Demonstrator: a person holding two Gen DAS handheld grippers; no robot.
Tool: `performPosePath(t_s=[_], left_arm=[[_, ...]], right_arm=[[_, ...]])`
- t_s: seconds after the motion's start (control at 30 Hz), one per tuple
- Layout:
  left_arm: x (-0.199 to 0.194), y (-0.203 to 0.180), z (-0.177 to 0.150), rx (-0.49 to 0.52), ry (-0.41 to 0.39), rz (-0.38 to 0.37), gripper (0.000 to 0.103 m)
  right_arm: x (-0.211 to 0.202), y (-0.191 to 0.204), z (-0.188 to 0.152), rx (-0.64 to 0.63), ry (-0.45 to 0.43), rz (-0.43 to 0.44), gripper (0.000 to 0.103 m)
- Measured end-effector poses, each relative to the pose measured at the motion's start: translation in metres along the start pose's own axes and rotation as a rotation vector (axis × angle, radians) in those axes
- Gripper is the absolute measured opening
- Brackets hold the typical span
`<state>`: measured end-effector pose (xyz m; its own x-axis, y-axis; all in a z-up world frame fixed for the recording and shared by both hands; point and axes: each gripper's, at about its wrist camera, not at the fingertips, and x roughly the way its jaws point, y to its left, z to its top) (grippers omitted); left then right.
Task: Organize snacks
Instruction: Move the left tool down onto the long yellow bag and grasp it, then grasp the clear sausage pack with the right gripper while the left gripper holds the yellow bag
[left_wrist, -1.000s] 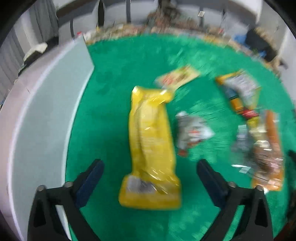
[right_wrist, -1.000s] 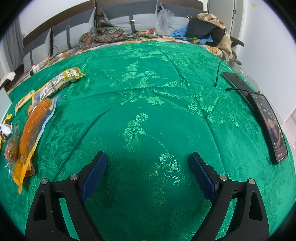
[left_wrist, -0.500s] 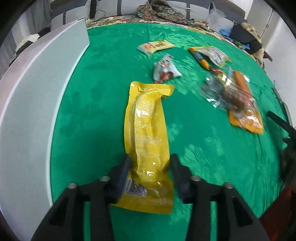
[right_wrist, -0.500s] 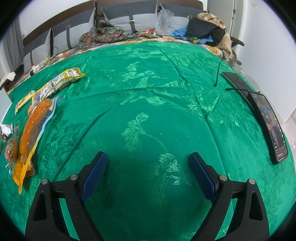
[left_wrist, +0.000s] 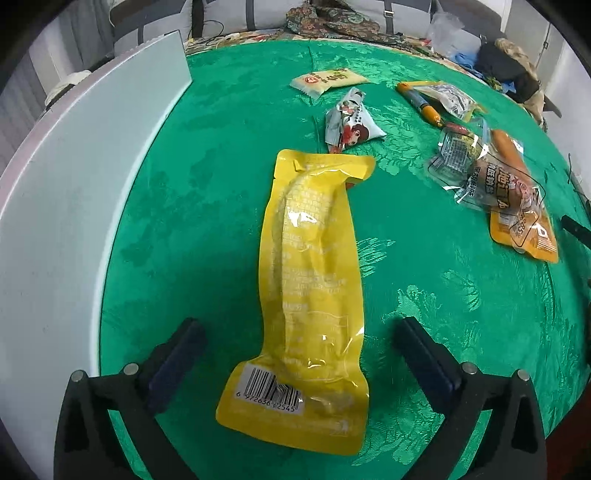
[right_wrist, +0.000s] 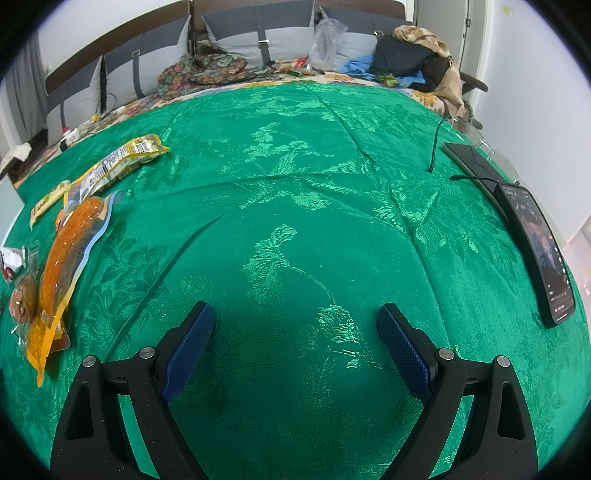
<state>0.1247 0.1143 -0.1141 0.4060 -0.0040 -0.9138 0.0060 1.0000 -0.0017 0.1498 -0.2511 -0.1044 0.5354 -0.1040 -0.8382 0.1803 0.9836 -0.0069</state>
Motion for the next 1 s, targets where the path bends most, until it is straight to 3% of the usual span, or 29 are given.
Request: performPosePath(t_s=[0.17,0.2,0.23,0.27,0.3,0.43,0.5,0.53,0.6,0.67,0.77,0.83,0.93,0.97,1.0], left_arm=[[0.0,-0.001,0.001,0.014,0.018,-0.008,0.1],[-0.004,-0.002,0.0,0.023,0.009,-0.013,0.088],[-0.01,-0.005,-0.004,0.037,-0.001,-0.02,0.065],[-0.017,-0.01,-0.006,0.071,-0.013,-0.033,0.05],[-0.02,-0.014,-0.007,0.088,-0.013,-0.031,0.041],[-0.028,-0.011,-0.015,0.051,-0.026,-0.071,0.038],[-0.036,0.0,-0.022,-0.036,-0.043,-0.138,0.038],[-0.039,0.006,-0.026,-0.084,-0.055,-0.179,0.038],[-0.042,0.013,-0.034,-0.129,-0.074,-0.226,0.038],[-0.044,0.013,-0.039,-0.135,-0.087,-0.238,0.038],[-0.045,0.012,-0.046,-0.137,-0.093,-0.249,0.038],[-0.047,0.014,-0.051,-0.146,-0.108,-0.262,0.038],[-0.049,0.018,-0.058,-0.154,-0.117,-0.275,0.038],[-0.048,0.019,-0.059,-0.154,-0.12,-0.279,0.038],[-0.049,0.021,-0.061,-0.153,-0.126,-0.286,0.038]], right_arm=[[0.0,-0.001,0.0,0.0,0.0,0.0,0.093],[0.0,-0.001,0.0,0.0,0.0,0.0,0.093],[0.0,0.0,0.0,0.0,0.0,0.0,0.093],[0.0,0.0,0.0,0.0,0.0,0.0,0.093],[0.0,0.0,0.0,0.0,0.0,0.0,0.093],[0.0,0.0,0.0,0.0,0.0,0.0,0.093],[0.0,0.0,0.001,-0.022,0.004,0.013,0.092],[0.0,0.002,0.007,-0.061,0.046,0.037,0.088],[-0.015,0.006,0.018,-0.044,0.044,0.2,0.089],[-0.047,0.037,0.035,-0.099,0.021,0.436,0.089],[-0.068,0.111,0.048,-0.329,0.096,0.561,0.089],[-0.063,0.161,0.046,-0.476,0.166,0.544,0.088],[-0.04,0.219,0.035,-0.646,0.229,0.408,0.086],[-0.033,0.228,0.03,-0.686,0.253,0.372,0.079],[-0.027,0.237,0.025,-0.726,0.288,0.33,0.042]])
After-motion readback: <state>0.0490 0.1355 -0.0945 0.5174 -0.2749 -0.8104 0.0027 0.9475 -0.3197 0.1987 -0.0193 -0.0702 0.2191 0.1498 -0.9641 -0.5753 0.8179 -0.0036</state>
